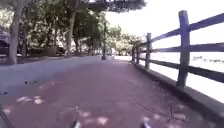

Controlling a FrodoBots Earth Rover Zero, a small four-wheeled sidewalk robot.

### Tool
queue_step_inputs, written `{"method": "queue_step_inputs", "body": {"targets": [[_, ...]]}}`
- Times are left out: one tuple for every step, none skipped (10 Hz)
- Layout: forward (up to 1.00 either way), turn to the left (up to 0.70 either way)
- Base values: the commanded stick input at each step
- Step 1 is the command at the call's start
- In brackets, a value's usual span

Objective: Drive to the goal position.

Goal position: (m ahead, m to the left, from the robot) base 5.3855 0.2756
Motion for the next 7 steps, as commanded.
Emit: {"method": "queue_step_inputs", "body": {"targets": [[0.7, 0.0], [0.7, 0.0], [0.7, 0.0], [0.7, 0.0], [0.7, 0.0], [0.7, 0.0], [0.7, 0.0]]}}
